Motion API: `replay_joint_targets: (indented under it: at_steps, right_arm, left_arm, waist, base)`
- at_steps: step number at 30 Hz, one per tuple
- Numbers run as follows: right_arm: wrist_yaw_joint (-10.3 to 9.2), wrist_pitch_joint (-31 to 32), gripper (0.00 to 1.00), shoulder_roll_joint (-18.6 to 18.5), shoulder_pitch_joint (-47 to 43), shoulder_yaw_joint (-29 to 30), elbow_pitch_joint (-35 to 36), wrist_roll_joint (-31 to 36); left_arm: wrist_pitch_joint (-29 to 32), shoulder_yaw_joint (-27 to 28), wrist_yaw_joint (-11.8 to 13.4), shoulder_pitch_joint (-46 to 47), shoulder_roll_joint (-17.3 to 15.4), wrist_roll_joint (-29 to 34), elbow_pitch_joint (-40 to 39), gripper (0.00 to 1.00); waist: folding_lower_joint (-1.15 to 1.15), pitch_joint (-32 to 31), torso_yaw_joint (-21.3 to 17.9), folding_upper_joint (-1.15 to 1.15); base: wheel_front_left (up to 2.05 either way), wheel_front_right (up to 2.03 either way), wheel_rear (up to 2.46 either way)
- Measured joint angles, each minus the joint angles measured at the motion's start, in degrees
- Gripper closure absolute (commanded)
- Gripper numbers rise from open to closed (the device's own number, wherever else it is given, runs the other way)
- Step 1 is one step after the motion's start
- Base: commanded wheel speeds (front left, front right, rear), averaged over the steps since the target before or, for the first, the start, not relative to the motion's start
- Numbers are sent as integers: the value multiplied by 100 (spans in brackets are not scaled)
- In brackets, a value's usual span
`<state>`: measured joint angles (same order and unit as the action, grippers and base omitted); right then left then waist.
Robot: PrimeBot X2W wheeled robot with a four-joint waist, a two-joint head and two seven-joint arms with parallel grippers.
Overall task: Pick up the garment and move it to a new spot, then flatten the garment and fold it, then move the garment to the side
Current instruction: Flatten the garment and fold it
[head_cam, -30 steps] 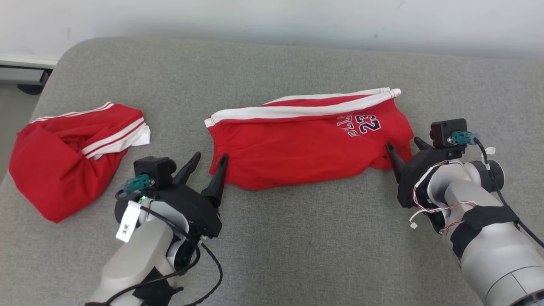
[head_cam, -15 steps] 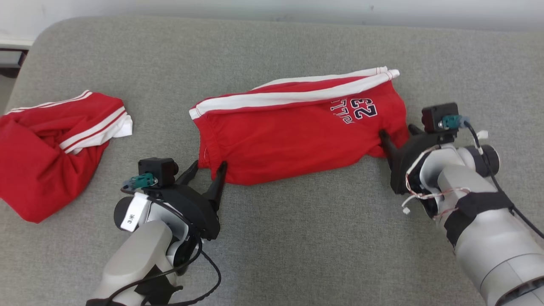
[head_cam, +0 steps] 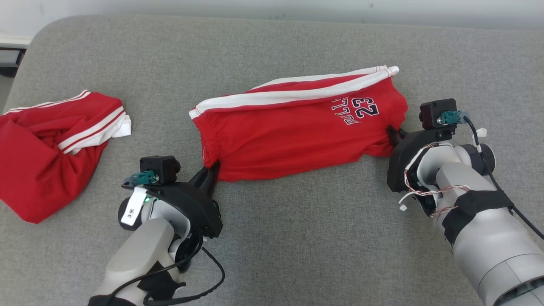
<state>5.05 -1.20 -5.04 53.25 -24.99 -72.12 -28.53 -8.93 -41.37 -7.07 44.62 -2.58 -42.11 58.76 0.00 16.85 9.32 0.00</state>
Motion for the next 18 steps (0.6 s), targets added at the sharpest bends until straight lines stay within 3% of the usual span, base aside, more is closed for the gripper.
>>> replay_joint_targets:
  at_steps: [18]
  right_arm:
    - [187,-719,100,8,-1233,208,4,-353]
  left_arm:
    - [-226,-178,-8,-775,25,-181,129,100]
  waist:
    - [-1,-854,-60,0]
  base:
    - [0,0,0]
